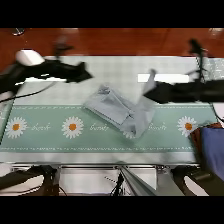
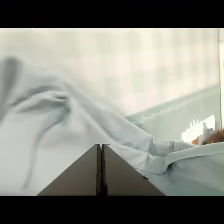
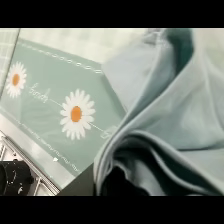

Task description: Fold the shirts.

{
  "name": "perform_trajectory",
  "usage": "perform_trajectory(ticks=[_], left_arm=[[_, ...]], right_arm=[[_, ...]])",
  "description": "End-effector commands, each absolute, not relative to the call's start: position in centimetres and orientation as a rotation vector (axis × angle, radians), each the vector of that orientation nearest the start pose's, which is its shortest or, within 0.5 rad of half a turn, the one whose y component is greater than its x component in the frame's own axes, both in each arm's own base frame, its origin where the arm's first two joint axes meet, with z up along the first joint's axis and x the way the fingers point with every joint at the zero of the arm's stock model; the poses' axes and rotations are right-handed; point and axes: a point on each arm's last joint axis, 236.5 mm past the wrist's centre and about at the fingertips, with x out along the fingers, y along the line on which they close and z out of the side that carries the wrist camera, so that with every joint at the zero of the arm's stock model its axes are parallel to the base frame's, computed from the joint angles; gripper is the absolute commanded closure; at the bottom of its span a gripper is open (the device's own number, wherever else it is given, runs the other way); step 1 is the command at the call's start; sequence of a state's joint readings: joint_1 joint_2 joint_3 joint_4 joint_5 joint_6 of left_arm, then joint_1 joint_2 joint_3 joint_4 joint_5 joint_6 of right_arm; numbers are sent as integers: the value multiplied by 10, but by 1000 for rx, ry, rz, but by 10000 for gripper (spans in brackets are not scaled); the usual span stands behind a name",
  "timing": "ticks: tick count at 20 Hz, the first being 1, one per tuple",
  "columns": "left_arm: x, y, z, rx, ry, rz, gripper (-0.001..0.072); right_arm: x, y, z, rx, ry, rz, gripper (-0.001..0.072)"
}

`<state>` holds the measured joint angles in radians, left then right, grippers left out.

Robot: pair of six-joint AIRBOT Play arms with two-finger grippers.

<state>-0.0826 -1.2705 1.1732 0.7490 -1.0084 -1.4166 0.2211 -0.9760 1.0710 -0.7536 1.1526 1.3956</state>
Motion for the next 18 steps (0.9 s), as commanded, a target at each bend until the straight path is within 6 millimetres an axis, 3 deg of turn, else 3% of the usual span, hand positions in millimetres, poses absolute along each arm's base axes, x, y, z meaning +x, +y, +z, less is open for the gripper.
perform_trajectory(ticks=[1, 3, 5, 7, 10, 11, 12, 14, 15, 18], left_arm=[[363, -82, 115, -620, 879, -341, 687], [322, -72, 116, -586, 855, -336, 687], [289, -81, 111, -569, 835, -346, 688], [269, -92, 104, -575, 816, -369, 688], [260, -100, 89, -617, 820, -378, 687], [260, -99, 84, -625, 829, -374, 688], [261, -99, 82, -630, 835, -370, 687], [267, -95, 80, -640, 831, -353, 687], [270, -93, 79, -645, 829, -344, 687], [273, -92, 76, -650, 836, -337, 687]], right_arm=[[344, 307, 124, 408, 1050, 855, 690], [375, 343, 95, 399, 1089, 866, 690], [400, 368, 67, 406, 1120, 866, 690], [415, 386, 45, 470, 1164, 863, 690], [425, 399, 24, 555, 1211, 853, 662], [426, 401, 22, 595, 1226, 838, 344], [424, 400, 23, 601, 1237, 846, 79], [419, 383, 36, 588, 1264, 872, 90], [417, 365, 47, 578, 1280, 882, 91], [401, 283, 86, 440, 1316, 856, 92]])
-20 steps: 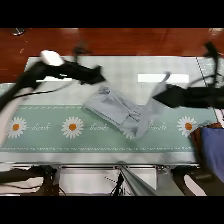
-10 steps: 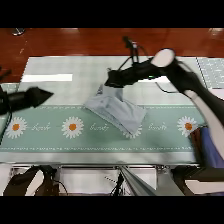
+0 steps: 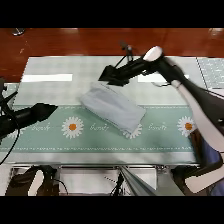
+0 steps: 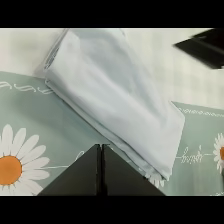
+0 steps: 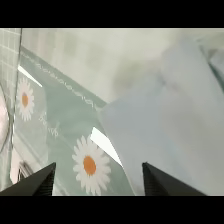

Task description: Fold the shirts.

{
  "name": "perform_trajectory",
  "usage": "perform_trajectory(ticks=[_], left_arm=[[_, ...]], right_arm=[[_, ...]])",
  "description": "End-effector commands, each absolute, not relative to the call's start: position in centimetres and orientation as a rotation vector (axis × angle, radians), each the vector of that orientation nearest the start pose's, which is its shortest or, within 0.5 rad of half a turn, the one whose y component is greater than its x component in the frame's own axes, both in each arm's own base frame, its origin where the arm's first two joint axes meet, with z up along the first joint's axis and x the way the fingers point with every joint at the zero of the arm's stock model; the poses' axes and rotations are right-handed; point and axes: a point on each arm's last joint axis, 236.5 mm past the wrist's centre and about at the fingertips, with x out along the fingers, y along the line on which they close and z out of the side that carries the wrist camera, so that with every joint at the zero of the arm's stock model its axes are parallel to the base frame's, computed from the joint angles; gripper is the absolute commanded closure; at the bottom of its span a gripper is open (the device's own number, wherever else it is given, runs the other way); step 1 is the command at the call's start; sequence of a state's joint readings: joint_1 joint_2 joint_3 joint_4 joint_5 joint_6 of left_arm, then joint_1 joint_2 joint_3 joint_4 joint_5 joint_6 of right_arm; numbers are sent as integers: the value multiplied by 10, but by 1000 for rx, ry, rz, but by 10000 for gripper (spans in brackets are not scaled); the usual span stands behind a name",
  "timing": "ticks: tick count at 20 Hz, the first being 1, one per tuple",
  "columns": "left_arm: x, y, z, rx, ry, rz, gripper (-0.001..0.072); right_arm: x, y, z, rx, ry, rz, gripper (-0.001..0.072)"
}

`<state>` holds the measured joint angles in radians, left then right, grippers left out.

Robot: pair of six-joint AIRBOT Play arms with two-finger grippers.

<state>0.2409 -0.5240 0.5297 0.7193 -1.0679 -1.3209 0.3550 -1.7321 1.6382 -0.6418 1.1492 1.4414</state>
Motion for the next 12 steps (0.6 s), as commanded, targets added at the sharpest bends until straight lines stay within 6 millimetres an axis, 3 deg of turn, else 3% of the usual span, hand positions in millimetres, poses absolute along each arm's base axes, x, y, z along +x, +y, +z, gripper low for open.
perform_trajectory(ticks=[1, 4, 6, 7, 8, 10, 12], left_arm=[[273, -92, 76, -650, 836, -336, 687], [275, -90, 76, -650, 826, -330, 687], [277, -88, 78, -650, 813, -322, 687], [278, -88, 78, -650, 811, -320, 688], [278, -88, 78, -650, 811, -320, 687], [278, -88, 78, -650, 811, -320, 687], [278, -88, 78, -650, 812, -321, 687]], right_arm=[[392, 243, 94, 325, 1326, 785, 92], [362, 133, 103, 123, 1271, 425, 92], [337, 89, 88, 192, 1163, 199, 92], [318, 76, 67, 286, 1125, 86, 92], [299, 77, 43, 417, 1104, 21, 92], [265, 107, -9, 698, 1095, 20, 92], [246, 138, -44, 908, 1136, 43, 92]])
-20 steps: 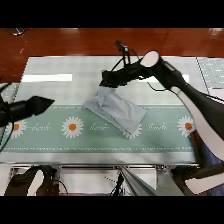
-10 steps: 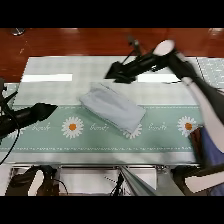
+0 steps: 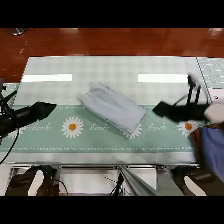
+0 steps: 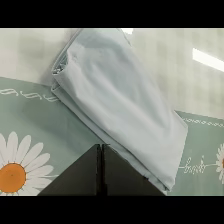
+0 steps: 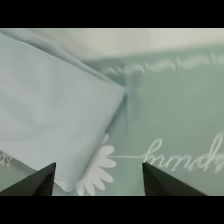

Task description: Fold the shirts.

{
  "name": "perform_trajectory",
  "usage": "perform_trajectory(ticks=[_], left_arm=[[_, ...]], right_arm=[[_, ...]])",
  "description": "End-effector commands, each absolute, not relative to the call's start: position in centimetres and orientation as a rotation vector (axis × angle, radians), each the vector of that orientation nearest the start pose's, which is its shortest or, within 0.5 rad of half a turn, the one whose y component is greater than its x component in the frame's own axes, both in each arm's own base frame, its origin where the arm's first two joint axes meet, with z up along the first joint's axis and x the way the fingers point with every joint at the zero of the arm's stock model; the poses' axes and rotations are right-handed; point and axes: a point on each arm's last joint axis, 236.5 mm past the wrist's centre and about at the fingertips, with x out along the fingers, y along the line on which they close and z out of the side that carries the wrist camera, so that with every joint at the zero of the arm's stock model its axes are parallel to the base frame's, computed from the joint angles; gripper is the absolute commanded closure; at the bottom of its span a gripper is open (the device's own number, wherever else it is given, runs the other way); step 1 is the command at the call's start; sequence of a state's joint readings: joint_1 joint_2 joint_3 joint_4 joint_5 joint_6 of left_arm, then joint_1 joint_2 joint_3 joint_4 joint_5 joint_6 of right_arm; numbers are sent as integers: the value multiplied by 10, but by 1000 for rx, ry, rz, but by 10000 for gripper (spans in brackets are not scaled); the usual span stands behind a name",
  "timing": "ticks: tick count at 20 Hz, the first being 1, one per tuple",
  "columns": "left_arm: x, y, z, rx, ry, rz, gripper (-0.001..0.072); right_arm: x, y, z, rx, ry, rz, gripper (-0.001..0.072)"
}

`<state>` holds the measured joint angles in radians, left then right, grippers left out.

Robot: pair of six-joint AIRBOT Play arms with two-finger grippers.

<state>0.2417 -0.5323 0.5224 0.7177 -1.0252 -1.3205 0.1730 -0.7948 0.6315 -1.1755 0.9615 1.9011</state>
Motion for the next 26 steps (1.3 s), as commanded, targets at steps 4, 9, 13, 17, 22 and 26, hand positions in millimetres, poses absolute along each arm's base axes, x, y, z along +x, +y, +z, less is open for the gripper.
perform_trajectory(ticks=[4, 9, 13, 17, 22, 26], left_arm=[[278, -88, 78, -651, 812, -321, 687], [278, -88, 78, -651, 812, -321, 688], [278, -88, 78, -650, 812, -321, 688], [278, -88, 78, -650, 811, -320, 688], [278, -88, 78, -649, 812, -320, 688], [277, -88, 76, -649, 815, -321, 687]], right_arm=[[255, 167, -66, 949, 1178, 102, 92], [270, 197, -85, 923, 1315, 186, 92], [296, 211, -91, 923, 1355, 211, 93], [317, 249, -75, 882, 1342, 405, 619], [368, 267, 11, 782, 1194, 632, 691], [406, 265, 118, 645, 1022, 791, 691]])
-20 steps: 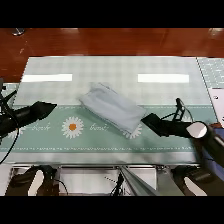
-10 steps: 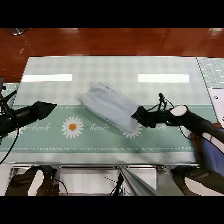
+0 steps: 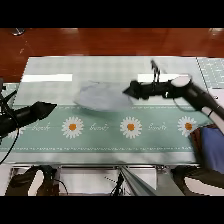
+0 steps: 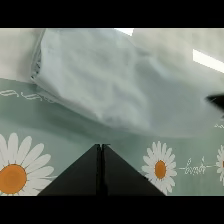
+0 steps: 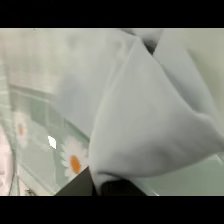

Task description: Fold the shirts.

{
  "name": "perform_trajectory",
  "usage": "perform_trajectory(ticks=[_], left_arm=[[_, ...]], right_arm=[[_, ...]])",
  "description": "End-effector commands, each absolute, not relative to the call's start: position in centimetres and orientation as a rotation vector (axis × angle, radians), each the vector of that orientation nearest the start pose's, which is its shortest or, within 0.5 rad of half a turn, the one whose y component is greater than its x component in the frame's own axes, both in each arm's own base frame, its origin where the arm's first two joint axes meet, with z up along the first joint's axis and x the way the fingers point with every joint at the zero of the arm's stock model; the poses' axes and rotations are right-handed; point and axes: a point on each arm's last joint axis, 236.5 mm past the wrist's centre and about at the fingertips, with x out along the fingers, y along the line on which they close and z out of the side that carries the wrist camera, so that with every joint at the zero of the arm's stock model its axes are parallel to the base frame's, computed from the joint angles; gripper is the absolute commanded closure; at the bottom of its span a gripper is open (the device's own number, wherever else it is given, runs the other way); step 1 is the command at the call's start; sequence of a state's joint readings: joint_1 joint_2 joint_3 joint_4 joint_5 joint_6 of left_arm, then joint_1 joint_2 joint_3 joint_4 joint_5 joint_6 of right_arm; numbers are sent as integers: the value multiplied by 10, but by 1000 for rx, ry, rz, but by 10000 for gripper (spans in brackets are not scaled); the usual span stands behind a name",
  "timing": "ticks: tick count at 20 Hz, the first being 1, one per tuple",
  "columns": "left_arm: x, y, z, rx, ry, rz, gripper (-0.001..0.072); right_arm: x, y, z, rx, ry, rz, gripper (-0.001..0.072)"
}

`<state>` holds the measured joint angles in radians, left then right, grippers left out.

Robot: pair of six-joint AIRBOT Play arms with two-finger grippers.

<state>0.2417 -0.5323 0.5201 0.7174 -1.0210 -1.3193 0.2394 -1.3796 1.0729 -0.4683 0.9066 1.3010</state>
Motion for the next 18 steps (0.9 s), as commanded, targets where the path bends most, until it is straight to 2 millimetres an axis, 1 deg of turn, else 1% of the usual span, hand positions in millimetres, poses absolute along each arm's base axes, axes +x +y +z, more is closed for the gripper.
perform_trajectory(ticks=[1, 2, 4, 6, 8, 11, 13, 14, 16, 17, 18], left_arm=[[277, -88, 75, -649, 817, -321, 687], [277, -88, 75, -649, 817, -321, 687], [277, -88, 75, -649, 817, -320, 687], [277, -88, 75, -649, 817, -321, 687], [277, -88, 75, -649, 817, -321, 687], [277, -88, 75, -649, 817, -321, 687], [276, -88, 75, -649, 819, -322, 687], [276, -89, 75, -649, 822, -323, 687], [275, -89, 74, -649, 826, -326, 687], [275, -89, 74, -649, 826, -326, 687], [275, -90, 74, -650, 826, -327, 687]], right_arm=[[416, 256, 137, 622, 991, 770, 691], [424, 244, 156, 597, 968, 745, 691], [435, 216, 189, 547, 929, 693, 691], [440, 184, 214, 517, 909, 621, 691], [439, 148, 234, 502, 886, 551, 691], [429, 91, 259, 517, 840, 437, 691], [414, 50, 267, 546, 832, 350, 691], [405, 32, 268, 556, 840, 309, 690], [382, -12, 261, 568, 883, 162, 690], [367, -34, 253, 565, 921, 72, 691], [350, -53, 245, 556, 964, -5, 690]])
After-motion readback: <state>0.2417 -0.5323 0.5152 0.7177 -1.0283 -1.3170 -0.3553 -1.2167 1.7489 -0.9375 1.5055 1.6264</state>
